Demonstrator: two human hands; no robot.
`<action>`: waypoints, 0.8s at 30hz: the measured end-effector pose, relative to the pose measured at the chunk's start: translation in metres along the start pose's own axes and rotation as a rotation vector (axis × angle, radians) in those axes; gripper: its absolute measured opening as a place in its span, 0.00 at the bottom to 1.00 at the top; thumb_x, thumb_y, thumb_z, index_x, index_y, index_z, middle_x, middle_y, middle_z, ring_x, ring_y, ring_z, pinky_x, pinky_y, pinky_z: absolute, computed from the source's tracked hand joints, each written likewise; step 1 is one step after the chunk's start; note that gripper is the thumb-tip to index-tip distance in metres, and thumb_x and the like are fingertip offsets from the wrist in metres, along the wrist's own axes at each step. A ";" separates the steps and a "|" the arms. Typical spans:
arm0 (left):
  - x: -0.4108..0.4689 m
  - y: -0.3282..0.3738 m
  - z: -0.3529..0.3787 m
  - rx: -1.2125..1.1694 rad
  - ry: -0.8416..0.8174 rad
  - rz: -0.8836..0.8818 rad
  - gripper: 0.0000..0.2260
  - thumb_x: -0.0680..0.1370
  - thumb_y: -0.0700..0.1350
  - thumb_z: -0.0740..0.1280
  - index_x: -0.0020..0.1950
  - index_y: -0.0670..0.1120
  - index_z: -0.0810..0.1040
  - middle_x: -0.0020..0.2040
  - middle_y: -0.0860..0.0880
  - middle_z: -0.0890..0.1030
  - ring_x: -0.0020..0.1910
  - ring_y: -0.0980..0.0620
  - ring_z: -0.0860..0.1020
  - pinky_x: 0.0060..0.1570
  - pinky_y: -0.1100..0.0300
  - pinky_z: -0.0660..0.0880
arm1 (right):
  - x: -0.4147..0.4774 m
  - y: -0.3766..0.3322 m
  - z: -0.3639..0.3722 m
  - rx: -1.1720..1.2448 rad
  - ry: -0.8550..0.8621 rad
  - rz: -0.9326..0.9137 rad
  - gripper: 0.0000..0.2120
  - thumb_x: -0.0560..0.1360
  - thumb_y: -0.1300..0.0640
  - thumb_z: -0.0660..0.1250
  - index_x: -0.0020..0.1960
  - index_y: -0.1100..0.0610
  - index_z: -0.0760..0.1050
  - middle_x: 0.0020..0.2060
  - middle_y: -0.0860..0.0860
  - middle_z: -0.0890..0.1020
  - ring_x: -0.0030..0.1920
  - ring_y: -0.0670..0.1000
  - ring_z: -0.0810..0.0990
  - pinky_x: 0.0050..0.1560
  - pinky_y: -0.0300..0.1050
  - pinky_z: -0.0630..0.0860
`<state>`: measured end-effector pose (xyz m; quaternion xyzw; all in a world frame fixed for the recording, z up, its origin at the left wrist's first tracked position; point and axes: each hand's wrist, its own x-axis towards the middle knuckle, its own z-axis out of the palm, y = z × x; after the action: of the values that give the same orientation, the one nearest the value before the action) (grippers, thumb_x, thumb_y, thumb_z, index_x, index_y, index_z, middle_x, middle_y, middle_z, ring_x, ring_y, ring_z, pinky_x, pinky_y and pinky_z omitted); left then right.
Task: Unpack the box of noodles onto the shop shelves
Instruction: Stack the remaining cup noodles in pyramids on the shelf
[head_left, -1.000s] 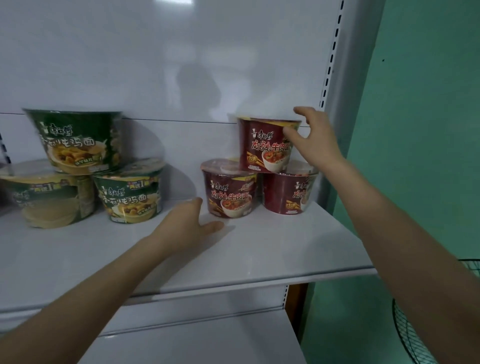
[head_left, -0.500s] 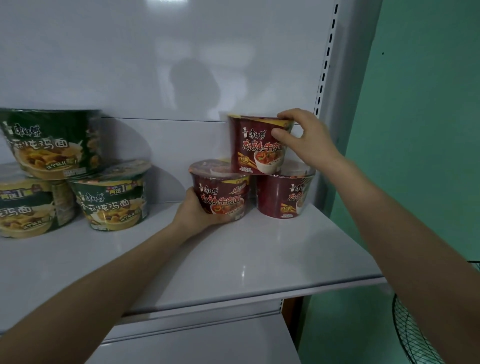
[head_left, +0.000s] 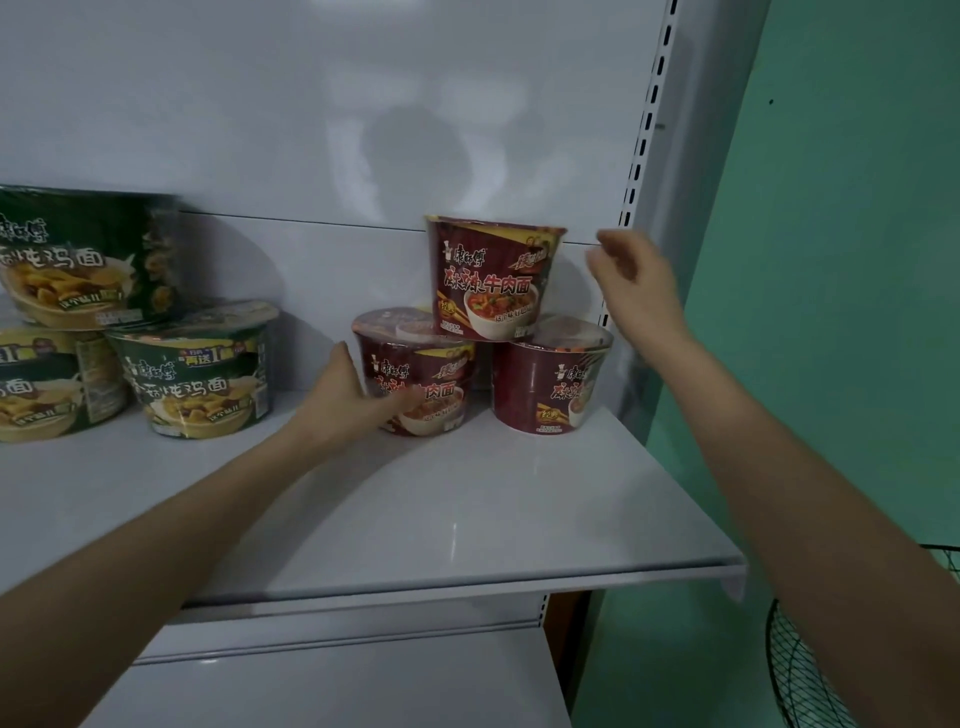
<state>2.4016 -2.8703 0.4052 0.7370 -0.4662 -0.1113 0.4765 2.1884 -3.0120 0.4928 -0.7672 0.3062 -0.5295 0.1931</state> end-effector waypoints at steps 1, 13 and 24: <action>-0.002 0.006 -0.004 0.047 0.083 0.046 0.39 0.71 0.53 0.71 0.73 0.40 0.55 0.72 0.42 0.65 0.67 0.45 0.68 0.60 0.54 0.68 | -0.002 0.012 -0.004 -0.060 -0.003 0.052 0.15 0.79 0.58 0.58 0.65 0.60 0.70 0.62 0.54 0.75 0.59 0.48 0.73 0.57 0.36 0.66; 0.042 0.097 -0.013 0.270 0.136 0.520 0.25 0.75 0.50 0.67 0.71 0.50 0.66 0.68 0.43 0.69 0.68 0.45 0.65 0.63 0.58 0.63 | -0.017 0.071 -0.017 -0.208 -0.418 0.081 0.18 0.78 0.68 0.57 0.67 0.60 0.70 0.64 0.56 0.74 0.64 0.54 0.71 0.56 0.32 0.65; 0.036 0.106 -0.002 -0.071 0.287 0.496 0.17 0.72 0.38 0.71 0.60 0.42 0.76 0.56 0.44 0.78 0.51 0.54 0.73 0.57 0.58 0.73 | -0.028 0.064 -0.025 -0.117 -0.319 0.016 0.11 0.70 0.59 0.71 0.53 0.56 0.79 0.63 0.54 0.73 0.64 0.50 0.69 0.58 0.30 0.63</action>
<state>2.3611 -2.9096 0.5018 0.5914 -0.5561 0.0977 0.5757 2.1409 -3.0396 0.4427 -0.8491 0.3080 -0.3805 0.1985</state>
